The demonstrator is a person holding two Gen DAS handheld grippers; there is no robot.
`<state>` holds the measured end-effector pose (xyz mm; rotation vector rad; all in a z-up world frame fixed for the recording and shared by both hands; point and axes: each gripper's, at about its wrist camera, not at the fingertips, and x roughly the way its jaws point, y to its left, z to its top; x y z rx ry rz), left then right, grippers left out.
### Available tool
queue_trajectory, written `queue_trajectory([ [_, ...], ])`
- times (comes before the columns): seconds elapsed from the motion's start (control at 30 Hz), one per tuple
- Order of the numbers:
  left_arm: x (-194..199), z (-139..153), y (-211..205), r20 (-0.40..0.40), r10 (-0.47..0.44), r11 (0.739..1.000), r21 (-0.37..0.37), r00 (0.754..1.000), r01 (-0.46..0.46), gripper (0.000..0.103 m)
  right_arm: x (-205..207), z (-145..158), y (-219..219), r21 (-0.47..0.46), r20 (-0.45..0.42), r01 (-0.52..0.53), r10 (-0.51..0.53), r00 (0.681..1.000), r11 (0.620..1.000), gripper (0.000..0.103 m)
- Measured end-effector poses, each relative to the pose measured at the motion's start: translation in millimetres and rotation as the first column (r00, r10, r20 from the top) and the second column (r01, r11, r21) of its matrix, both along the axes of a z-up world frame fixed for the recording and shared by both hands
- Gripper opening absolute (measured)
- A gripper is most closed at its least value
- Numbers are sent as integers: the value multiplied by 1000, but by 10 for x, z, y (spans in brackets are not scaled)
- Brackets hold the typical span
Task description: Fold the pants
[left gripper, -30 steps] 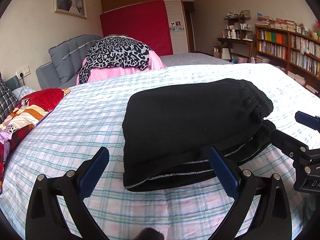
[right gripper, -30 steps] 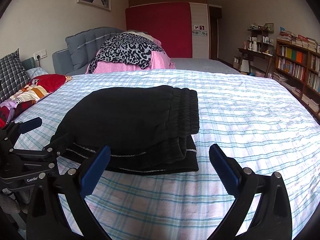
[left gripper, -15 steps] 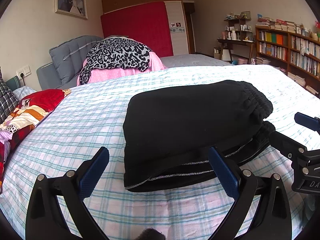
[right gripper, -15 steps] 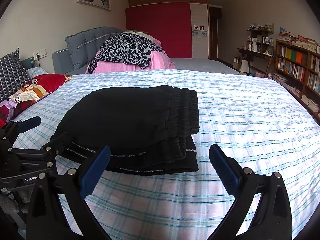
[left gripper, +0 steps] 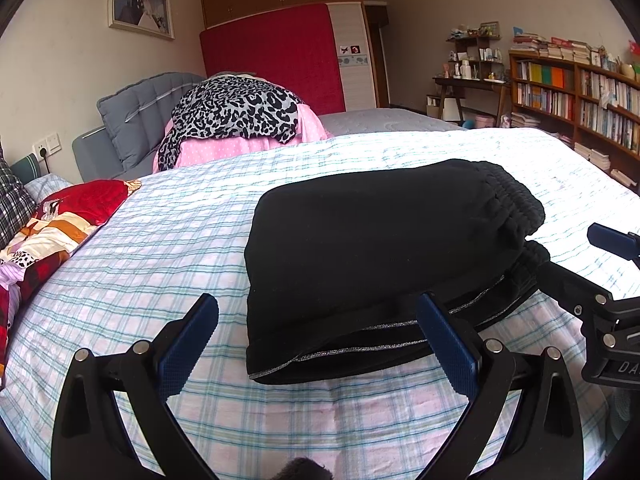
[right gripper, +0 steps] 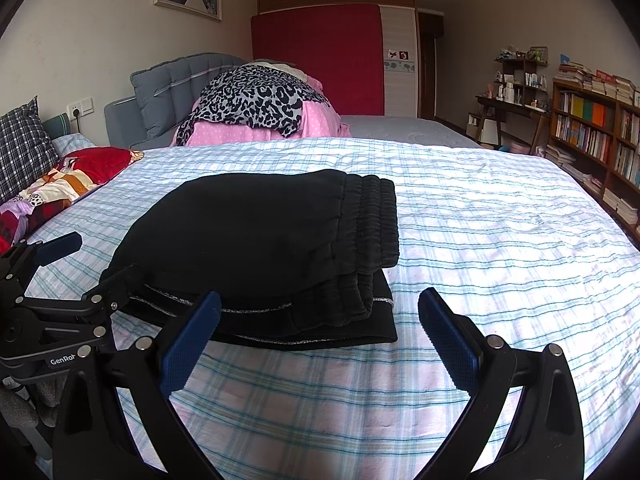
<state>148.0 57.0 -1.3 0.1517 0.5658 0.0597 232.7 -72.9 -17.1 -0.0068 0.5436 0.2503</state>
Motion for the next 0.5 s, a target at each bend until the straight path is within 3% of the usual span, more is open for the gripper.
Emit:
queue_trajectory([
  [0.5,-2,-13,-5,9,-12,1000,3,1000,12,98,0,7,-4,1,-3,1,-1,1000,1000,100],
])
